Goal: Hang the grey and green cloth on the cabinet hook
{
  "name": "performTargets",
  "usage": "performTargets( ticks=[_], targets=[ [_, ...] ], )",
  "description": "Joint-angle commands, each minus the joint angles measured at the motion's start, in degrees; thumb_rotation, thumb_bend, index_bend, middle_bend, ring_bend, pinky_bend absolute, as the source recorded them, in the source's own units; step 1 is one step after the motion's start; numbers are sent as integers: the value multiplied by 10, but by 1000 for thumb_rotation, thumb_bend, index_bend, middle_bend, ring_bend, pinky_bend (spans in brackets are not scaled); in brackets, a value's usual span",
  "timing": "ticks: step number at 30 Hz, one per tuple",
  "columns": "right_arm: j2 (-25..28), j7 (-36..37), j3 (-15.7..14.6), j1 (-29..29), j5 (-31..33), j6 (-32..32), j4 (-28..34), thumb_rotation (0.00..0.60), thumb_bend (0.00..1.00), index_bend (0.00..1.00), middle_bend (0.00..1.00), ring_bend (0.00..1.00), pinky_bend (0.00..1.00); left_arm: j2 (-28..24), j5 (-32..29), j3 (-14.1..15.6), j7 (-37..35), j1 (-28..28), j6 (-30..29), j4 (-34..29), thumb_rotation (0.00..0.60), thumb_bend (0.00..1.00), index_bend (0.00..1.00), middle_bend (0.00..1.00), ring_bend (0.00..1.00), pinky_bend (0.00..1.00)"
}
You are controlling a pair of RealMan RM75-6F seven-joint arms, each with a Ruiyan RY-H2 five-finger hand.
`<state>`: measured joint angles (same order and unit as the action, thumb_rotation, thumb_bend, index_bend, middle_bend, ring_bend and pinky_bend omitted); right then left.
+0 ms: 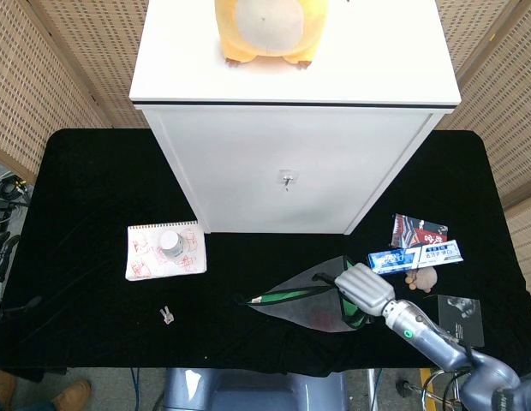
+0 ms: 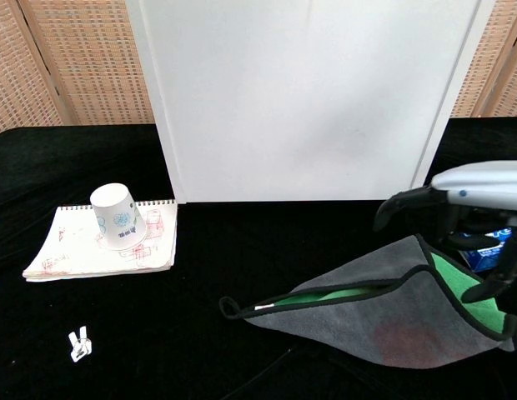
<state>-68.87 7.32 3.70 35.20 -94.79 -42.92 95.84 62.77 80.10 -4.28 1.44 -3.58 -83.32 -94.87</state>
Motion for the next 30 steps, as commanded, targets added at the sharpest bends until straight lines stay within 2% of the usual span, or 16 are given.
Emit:
performTargets(
  ticks=[1, 5, 10, 20, 24, 30],
  targets=[
    [-67, -65, 27, 61, 111, 92, -31, 600, 0, 208, 975, 965, 1000, -1, -3, -1, -3, -2, 3, 2, 600, 0, 0, 0, 0, 0],
    [-102, -121, 31, 82, 183, 113, -51, 600, 0, 192, 975, 965, 1000, -1, -8, -2, -7, -3, 8, 6, 600, 0, 0, 0, 0, 0],
    [-126, -188, 21, 106, 266, 120, -56, 600, 0, 167, 975, 965, 1000, 0, -10, -2, -6, -6, 11, 7, 600, 0, 0, 0, 0, 0],
    [-159, -268, -10, 130, 345, 86, -68, 600, 4, 183, 974, 965, 1000, 1, -9, 0, -2, -6, 10, 6, 600, 0, 0, 0, 0, 0],
    [-164, -281, -17, 136, 362, 81, -70, 600, 72, 195, 974, 965, 1000, 1, -8, 0, -1, -6, 10, 5, 600, 0, 0, 0, 0, 0],
    [-176, -297, -26, 140, 378, 62, -76, 600, 246, 280, 973, 965, 1000, 1, -9, 0, -3, -6, 9, 5, 600, 0, 0, 0, 0, 0]
  ],
)
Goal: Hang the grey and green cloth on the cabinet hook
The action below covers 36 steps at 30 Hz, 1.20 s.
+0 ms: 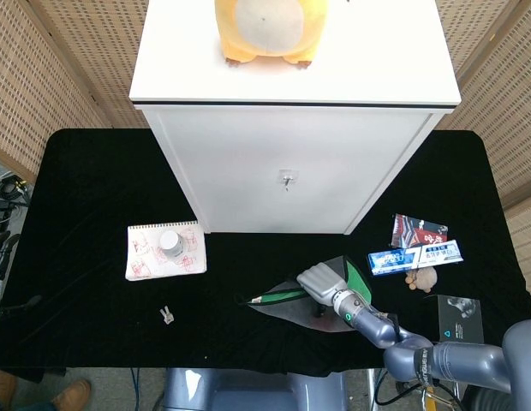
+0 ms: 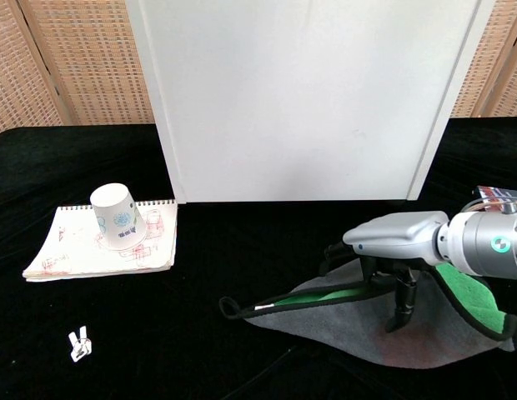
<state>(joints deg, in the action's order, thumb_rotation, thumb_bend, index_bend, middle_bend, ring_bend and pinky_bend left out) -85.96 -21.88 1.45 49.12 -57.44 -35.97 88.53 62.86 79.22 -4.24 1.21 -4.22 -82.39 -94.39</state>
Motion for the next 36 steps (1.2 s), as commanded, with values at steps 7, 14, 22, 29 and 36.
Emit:
performTargets(
  ticks=[7, 14, 22, 29, 36],
  targets=[
    [-17, -8, -16, 2, 16, -16, -13, 600, 366, 375, 973, 965, 1000, 0, -1, 0, -2, -1, 0, 1, 600, 0, 0, 0, 0, 0],
    [-21, 9, -15, -6, 0, -33, -13, 600, 514, 596, 978, 966, 1000, 0, 0, 1, -2, -1, -1, 0, 600, 0, 0, 0, 0, 0],
    [-3, 76, -5, -32, -75, -68, 3, 600, 592, 709, 984, 969, 1000, -2, 2, 1, -8, 1, -3, 0, 600, 0, 0, 0, 0, 0],
    [26, 131, 1, -51, -121, -93, 30, 600, 603, 737, 990, 969, 1000, -5, 8, 3, -12, 2, -8, -2, 600, 0, 0, 0, 0, 0],
    [95, 233, 17, -80, -143, -116, 108, 600, 608, 745, 991, 969, 1000, -9, 22, 8, -21, 7, -17, -6, 600, 0, 0, 0, 0, 0]
  ],
)
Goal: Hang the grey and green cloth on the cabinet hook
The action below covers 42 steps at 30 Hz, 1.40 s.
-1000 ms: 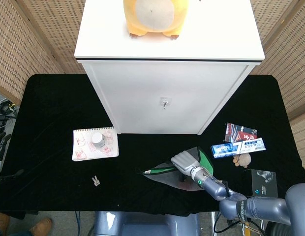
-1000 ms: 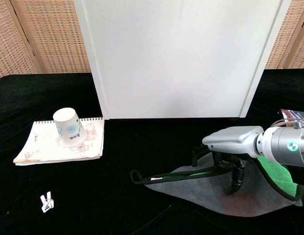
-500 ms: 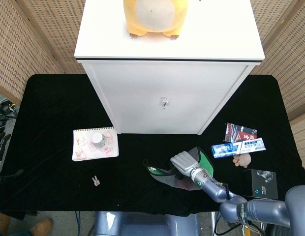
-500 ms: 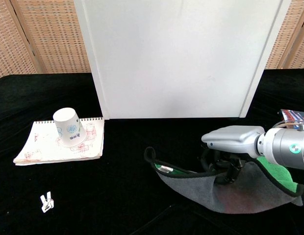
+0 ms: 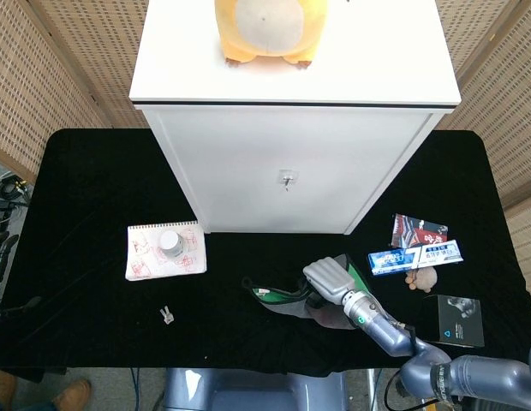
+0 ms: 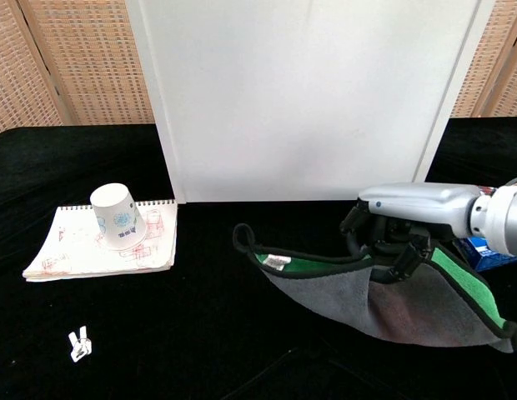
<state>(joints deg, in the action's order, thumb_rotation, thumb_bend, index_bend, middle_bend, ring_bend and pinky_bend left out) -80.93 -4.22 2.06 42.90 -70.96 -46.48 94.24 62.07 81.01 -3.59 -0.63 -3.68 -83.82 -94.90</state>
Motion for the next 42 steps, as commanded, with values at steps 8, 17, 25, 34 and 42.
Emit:
performTargets(
  ticks=[8, 17, 25, 34, 42],
  targets=[
    [138, 177, 42, -39, -17, -12, 137, 600, 617, 757, 998, 976, 1000, -4, 14, 6, -7, 6, -12, -5, 600, 0, 0, 0, 0, 0],
    [210, 216, 66, -65, -36, -50, 182, 600, 631, 775, 1000, 984, 1000, -6, 17, 6, -9, 9, -18, -7, 600, 0, 0, 0, 0, 0],
    [241, 168, 83, -81, -7, -93, 207, 600, 668, 805, 1000, 993, 1000, -5, 22, 8, -5, 11, -22, -9, 600, 0, 0, 0, 0, 0],
    [239, 17, 105, -41, 132, -99, 257, 600, 681, 819, 1000, 995, 1000, -3, 18, 7, -1, 11, -20, -9, 600, 0, 0, 0, 0, 0],
    [227, -25, 128, -10, 243, -115, 281, 600, 697, 829, 1000, 1000, 1000, -4, 12, 4, -5, 10, -16, -6, 600, 0, 0, 0, 0, 0]
  ],
)
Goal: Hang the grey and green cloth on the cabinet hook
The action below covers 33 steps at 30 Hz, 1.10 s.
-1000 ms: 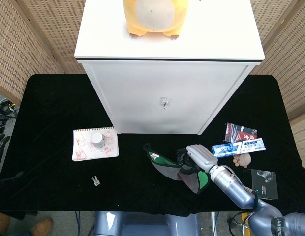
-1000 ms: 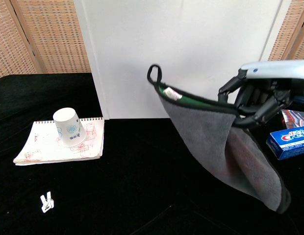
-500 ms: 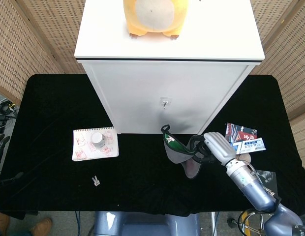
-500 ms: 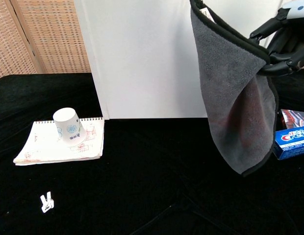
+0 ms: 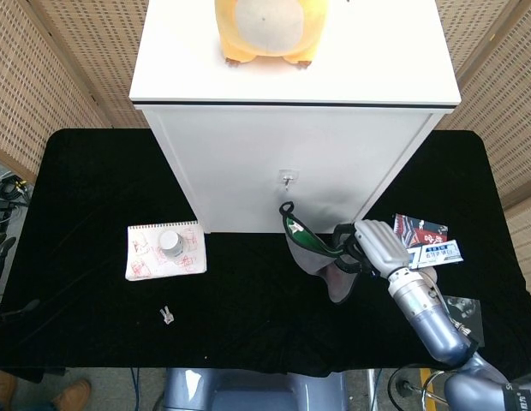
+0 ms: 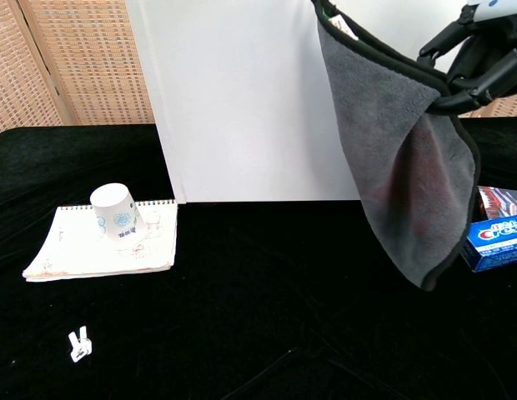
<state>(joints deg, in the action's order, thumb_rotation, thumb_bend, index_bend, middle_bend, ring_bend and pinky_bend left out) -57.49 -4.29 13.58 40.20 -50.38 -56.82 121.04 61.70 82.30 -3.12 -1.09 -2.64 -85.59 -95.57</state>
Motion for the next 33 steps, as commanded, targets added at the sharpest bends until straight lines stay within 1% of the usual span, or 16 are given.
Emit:
performTargets(
  ticks=[1, 6, 15, 18, 22, 33],
  targets=[
    [-8, -27, 13, 19, 43, -13, 13, 600, 700, 831, 1000, 1000, 1000, 0, -1, 0, -1, -1, 2, 1, 600, 0, 0, 0, 0, 0],
    [-11, -44, 20, 34, 87, -18, 21, 600, 709, 833, 1000, 1000, 1000, 0, -2, -1, -1, -1, 2, 2, 600, 0, 0, 0, 0, 0],
    [-10, -50, 21, 41, 102, -17, 31, 600, 711, 834, 1000, 1000, 1000, 1, -1, -1, 2, -1, 2, 1, 600, 0, 0, 0, 0, 0],
    [-9, -45, 25, 45, 118, -12, 32, 600, 711, 834, 1000, 1000, 1000, 1, -1, -1, 2, -1, 2, 1, 600, 0, 0, 0, 0, 0],
    [-4, -36, 31, 54, 153, 1, 28, 600, 712, 834, 1000, 1000, 1000, 0, -3, -2, 1, 0, 1, 1, 600, 0, 0, 0, 0, 0],
    [5, -29, 31, 62, 172, 16, 26, 600, 713, 834, 1000, 1000, 1000, 1, -4, -2, 3, -1, 2, 1, 600, 0, 0, 0, 0, 0]
  ],
)
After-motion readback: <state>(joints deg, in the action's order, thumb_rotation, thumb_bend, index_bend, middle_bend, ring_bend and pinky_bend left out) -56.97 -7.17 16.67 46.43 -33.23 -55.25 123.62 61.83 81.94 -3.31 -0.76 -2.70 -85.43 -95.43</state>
